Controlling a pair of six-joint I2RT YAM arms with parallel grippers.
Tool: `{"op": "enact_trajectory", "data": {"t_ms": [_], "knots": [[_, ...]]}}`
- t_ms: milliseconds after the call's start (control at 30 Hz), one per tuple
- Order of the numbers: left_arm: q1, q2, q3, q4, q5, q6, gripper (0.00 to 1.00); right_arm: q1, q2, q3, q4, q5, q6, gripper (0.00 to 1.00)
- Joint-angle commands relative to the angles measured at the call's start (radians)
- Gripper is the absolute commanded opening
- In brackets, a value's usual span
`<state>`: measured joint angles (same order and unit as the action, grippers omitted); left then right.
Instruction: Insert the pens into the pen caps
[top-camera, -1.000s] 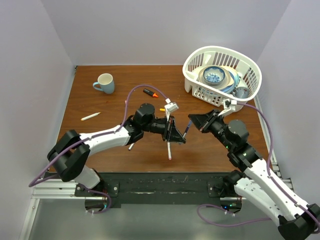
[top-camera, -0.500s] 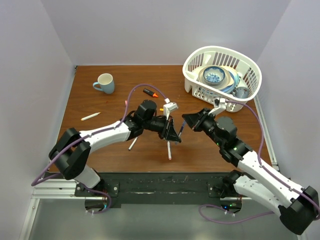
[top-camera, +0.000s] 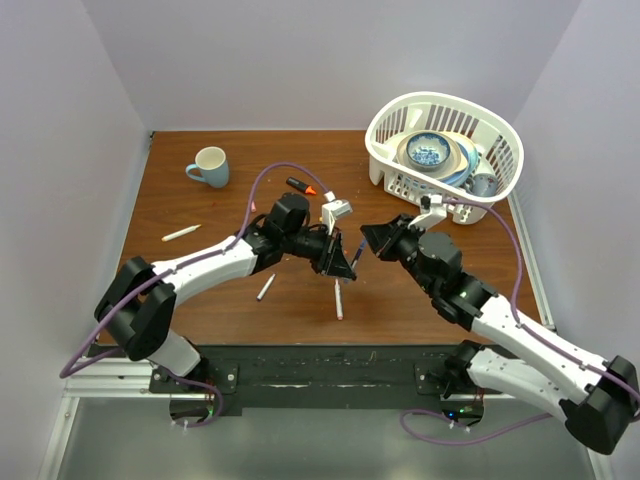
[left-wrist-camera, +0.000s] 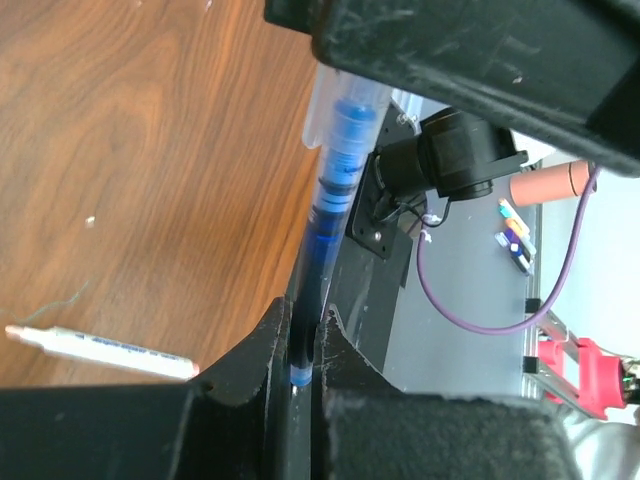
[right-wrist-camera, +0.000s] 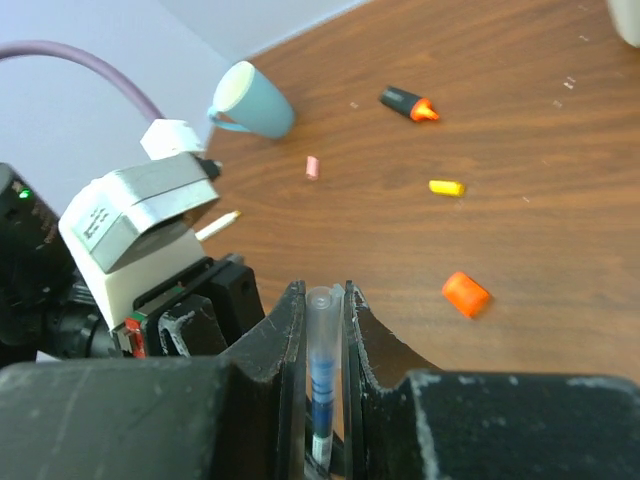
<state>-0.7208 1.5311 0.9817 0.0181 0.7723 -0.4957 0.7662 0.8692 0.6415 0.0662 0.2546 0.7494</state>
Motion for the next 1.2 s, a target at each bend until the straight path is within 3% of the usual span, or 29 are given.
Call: {"op": "enact_trajectory", "data": {"t_ms": [0,100,167,200,267,300,433,600,733,1000,1167], "knots": [[0.064,-0.101,-0.065,0.442,-0.243,-0.061,0.00,0.122,-0.007,0.131,-0.431,-0.194,-0.002,0.00],[0.066,-0.175,-0.190,0.522,-0.209,-0.118,0.00,0.124,-0.006,0.248,-0.456,-0.112,-0.001,0.01],[0.063,-0.215,-0.228,0.516,-0.196,-0.121,0.00,0.124,-0.007,0.311,-0.456,-0.069,-0.005,0.07],[0.063,-0.229,-0.233,0.501,-0.194,-0.107,0.00,0.122,-0.012,0.328,-0.459,-0.055,-0.005,0.21],[0.063,-0.279,-0.239,0.421,-0.203,-0.081,0.00,0.123,-0.012,0.377,-0.465,-0.016,-0.012,0.36],[0.063,-0.322,-0.244,0.399,-0.211,-0.070,0.00,0.124,-0.012,0.394,-0.480,-0.003,-0.015,0.48],[0.064,-0.414,-0.268,0.274,-0.269,-0.050,0.00,0.124,-0.032,0.467,-0.519,0.035,-0.044,0.63],[0.064,-0.434,-0.282,0.106,-0.399,-0.014,0.00,0.124,-0.097,0.437,-0.529,0.060,-0.050,0.67],[0.064,-0.324,-0.261,-0.083,-0.511,-0.053,0.00,0.124,-0.136,0.371,-0.552,0.064,-0.027,0.71],[0.064,-0.004,-0.184,-0.179,-0.673,-0.144,0.00,0.124,-0.188,0.305,-0.574,0.104,-0.016,0.74],[0.063,0.058,-0.166,-0.222,-0.723,-0.184,0.00,0.124,-0.164,0.368,-0.600,0.095,-0.039,0.74]]}}
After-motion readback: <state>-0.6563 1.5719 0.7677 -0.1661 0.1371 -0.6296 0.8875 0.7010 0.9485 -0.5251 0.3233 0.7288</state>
